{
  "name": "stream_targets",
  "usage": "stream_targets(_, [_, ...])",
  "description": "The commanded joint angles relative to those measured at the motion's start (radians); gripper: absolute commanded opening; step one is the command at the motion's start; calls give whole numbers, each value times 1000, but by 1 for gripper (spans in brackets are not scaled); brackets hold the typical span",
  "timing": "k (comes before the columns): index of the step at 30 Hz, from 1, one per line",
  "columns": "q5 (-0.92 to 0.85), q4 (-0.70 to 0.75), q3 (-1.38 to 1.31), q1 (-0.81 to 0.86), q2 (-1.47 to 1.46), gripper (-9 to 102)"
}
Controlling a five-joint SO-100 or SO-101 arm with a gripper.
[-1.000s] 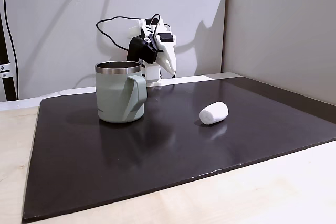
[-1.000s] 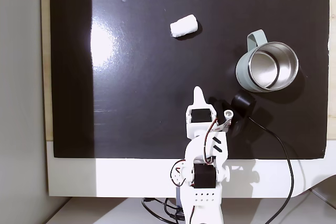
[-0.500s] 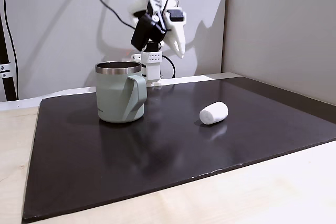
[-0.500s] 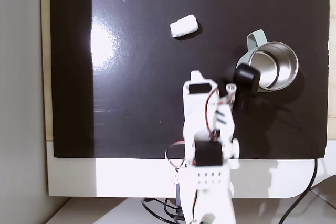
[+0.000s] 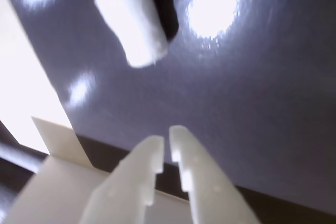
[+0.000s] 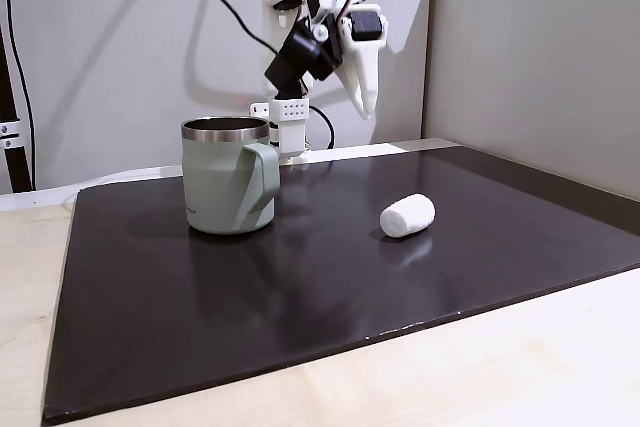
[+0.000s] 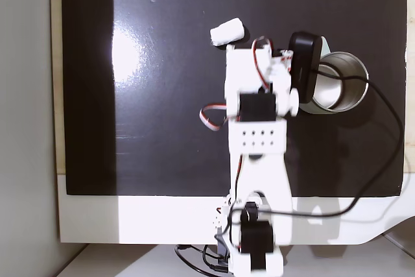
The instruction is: Grasp a gauze and put it in the cup.
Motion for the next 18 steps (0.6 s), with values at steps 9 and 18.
stream_targets(9, [21,342,-793,6,-543,13])
stream_targets(18, [-89,588,-1434,-40,-948,20])
